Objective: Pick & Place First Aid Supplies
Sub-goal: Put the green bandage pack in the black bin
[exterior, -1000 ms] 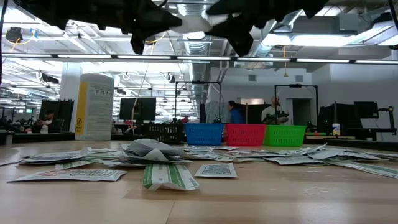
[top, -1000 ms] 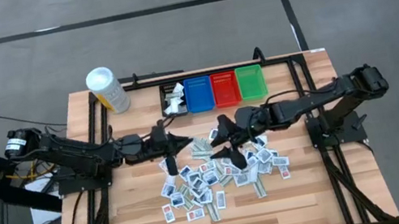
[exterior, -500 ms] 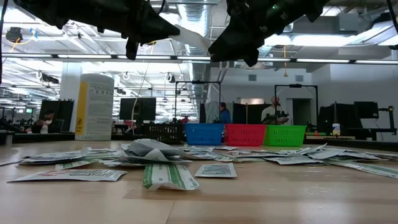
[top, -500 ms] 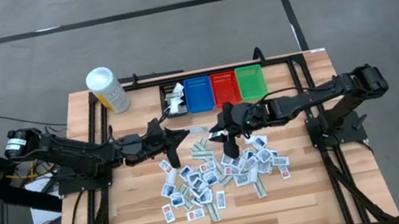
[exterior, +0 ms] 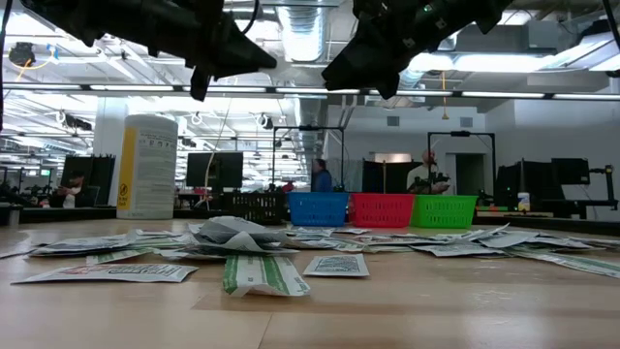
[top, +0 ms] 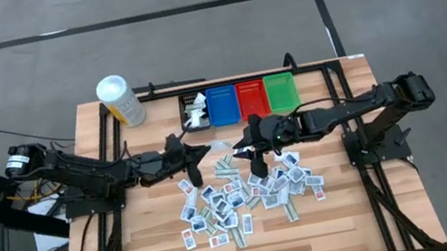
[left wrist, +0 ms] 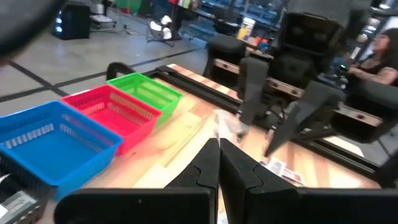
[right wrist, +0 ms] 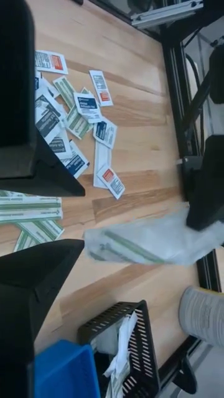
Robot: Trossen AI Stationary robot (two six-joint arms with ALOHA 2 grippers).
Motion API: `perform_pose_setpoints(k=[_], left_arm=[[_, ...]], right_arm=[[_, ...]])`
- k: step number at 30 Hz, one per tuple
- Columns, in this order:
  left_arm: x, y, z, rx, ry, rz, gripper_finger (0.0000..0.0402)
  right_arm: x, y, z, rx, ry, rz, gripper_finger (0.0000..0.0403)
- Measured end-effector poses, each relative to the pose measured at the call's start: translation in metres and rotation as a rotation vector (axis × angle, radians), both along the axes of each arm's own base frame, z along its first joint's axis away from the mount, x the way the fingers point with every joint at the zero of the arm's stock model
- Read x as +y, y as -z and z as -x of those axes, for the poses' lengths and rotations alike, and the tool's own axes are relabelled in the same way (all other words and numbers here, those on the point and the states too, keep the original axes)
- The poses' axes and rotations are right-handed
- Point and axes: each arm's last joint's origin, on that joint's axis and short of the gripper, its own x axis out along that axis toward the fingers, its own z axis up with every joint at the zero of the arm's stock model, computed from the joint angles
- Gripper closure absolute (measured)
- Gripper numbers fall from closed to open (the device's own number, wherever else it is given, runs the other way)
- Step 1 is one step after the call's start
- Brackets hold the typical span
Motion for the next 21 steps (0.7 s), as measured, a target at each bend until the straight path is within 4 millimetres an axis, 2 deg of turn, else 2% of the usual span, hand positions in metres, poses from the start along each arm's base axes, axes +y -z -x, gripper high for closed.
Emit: perform_pose_setpoints(k=[9,21], left_arm=[[0.001,0.0,0.0,-0.004,-0.009,0.009,0.0399],[-0.004,0.0,0.001,-0.018,0.009,0.056,0.0399]], right_arm=[[-0.007,-0.001,0.0,-0.005,0.067,0.032,0.0301],[-0.03,-0.007,-0.003,-0.08,0.143,0.03,0.0311]])
